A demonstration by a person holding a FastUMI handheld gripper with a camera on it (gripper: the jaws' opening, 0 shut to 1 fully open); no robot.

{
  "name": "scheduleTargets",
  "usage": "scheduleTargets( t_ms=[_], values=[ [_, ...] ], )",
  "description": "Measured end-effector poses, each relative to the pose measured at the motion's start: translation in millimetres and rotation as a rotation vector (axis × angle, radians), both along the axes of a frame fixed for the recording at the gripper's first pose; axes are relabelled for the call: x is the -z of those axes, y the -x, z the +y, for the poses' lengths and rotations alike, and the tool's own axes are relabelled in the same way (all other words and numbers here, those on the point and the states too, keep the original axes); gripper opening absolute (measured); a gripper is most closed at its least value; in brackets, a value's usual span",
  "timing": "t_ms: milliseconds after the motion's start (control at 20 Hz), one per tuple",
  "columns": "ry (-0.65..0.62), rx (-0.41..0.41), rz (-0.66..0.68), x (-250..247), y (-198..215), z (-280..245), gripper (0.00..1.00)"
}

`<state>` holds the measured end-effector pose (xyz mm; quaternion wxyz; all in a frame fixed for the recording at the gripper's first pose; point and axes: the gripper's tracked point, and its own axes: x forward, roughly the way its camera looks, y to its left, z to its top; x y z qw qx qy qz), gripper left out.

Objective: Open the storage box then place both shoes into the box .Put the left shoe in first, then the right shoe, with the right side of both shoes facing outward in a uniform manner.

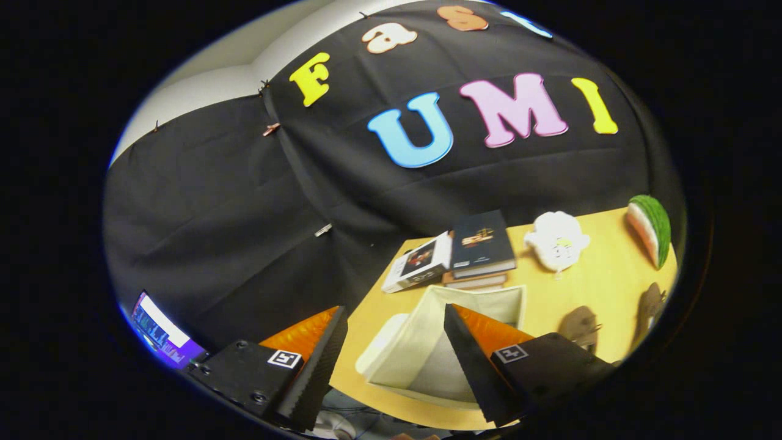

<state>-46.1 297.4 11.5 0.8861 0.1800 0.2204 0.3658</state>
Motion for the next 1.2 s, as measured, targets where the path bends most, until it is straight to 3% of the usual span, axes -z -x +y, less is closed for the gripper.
scheduleTargets(
  t_ms=[250, 350, 600, 1200],
  values=[
    [0.174, 0.232, -0.133, 26.4, -36.6, -105.8, 0.98],
    [0.259, 0.290, -0.147, 43.6, -46.7, -139.5, 0.98],
    [0.305, 0.324, -0.108, 65.8, -50.7, -179.3, 0.98],
    [0.436, 0.300, -0.029, 146.9, -93.7, -225.8, 0.98]
  ],
)
